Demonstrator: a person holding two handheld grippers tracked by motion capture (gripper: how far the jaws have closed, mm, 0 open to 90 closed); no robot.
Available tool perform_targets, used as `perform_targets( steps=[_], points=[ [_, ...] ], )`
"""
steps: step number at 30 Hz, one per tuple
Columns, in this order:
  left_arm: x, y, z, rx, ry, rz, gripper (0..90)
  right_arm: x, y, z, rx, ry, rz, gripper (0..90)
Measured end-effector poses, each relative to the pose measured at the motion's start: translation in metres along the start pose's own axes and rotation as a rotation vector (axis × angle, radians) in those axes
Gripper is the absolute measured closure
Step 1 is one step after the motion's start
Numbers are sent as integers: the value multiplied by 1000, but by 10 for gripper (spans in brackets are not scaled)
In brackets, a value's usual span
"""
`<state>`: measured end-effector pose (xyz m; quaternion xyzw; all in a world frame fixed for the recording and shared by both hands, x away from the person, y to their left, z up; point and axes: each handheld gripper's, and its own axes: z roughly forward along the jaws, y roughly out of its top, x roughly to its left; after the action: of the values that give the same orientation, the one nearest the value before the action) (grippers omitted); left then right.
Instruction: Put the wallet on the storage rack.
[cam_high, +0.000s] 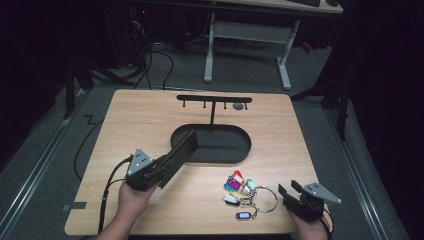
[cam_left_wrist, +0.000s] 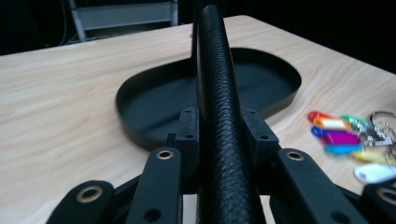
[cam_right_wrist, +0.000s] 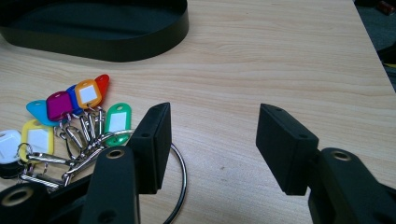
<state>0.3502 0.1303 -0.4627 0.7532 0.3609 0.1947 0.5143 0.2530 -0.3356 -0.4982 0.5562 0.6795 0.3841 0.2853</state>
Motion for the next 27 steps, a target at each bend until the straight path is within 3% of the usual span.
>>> perform_targets(
  steps=[12,22,27],
  points=[
    [-7,38,76,-11,-65,18,718,-2,-1,-2,-5,-2,18,457],
    [-9,49,120,11,-74,45,718,-4,-2,-2,-4,-1,18,457],
    [-7,48,134,19,-76,36,718,-3,-3,-2,0,-1,23,457]
  ],
)
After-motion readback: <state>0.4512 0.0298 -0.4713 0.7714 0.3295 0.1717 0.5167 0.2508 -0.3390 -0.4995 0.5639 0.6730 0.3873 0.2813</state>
